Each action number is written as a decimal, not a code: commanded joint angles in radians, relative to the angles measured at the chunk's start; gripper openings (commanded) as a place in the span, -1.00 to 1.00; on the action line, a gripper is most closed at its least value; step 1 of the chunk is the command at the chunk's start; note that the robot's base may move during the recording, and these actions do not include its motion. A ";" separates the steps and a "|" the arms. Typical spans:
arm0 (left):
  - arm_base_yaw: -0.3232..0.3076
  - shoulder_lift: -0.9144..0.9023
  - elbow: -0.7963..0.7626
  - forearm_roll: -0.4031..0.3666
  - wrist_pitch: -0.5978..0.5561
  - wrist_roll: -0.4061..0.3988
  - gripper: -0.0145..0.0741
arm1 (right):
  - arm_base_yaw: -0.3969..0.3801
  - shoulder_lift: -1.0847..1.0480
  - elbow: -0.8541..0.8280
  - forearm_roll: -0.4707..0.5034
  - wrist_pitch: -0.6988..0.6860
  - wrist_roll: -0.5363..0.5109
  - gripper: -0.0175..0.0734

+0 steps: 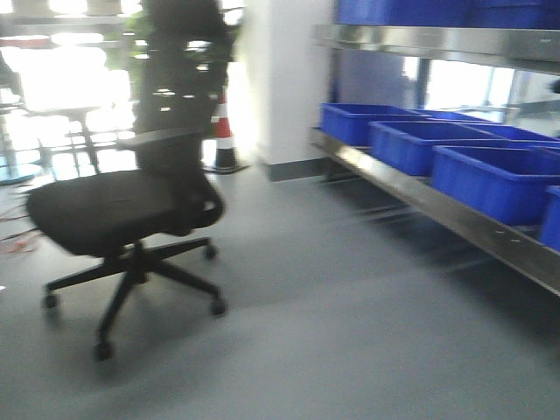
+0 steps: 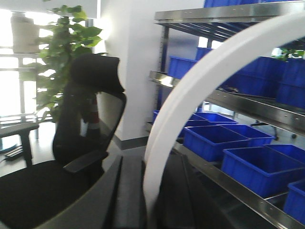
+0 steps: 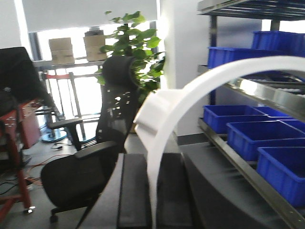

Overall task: Grab PVC pipe and place in blue bin
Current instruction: 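Drive the base past the red table toward the blue bin shelf, then approach the shelf and bring both held pipes over the blue bins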

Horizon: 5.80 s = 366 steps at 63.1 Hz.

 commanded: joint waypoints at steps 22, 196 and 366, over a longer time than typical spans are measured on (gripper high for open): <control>0.004 -0.003 -0.003 -0.004 -0.028 -0.008 -0.92 | 0.002 -0.003 -0.006 -0.003 -0.024 -0.002 -0.98; 0.004 -0.003 -0.003 -0.004 -0.035 -0.008 -0.92 | 0.002 -0.003 -0.006 -0.003 -0.024 -0.002 -0.98; -0.289 0.381 -0.296 -0.189 0.025 0.204 -0.92 | 0.002 0.292 -0.230 0.516 0.201 -0.422 -0.97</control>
